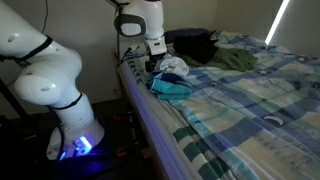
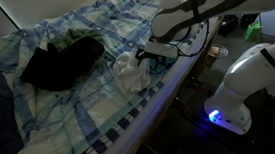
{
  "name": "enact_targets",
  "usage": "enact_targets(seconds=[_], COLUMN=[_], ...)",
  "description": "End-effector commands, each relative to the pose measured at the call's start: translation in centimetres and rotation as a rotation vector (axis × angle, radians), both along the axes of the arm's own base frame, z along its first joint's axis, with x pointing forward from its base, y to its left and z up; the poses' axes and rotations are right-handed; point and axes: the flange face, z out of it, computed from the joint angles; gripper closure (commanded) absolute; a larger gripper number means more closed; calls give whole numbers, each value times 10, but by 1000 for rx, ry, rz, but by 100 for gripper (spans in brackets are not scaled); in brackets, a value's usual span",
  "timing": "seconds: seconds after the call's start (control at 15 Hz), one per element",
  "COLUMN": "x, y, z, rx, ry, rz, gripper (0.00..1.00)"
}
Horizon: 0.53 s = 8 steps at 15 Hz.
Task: Put the white towel on the blue towel
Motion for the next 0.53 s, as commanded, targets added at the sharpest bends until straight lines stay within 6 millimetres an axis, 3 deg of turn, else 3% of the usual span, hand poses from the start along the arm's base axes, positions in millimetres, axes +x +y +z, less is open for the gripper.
enact_targets(seconds=[0.0, 0.47], x=[1, -2], y=[-3, 8], z=[-12, -32], rx=[36, 116], ry=[38, 97], rz=[-60, -129], gripper=[0, 0])
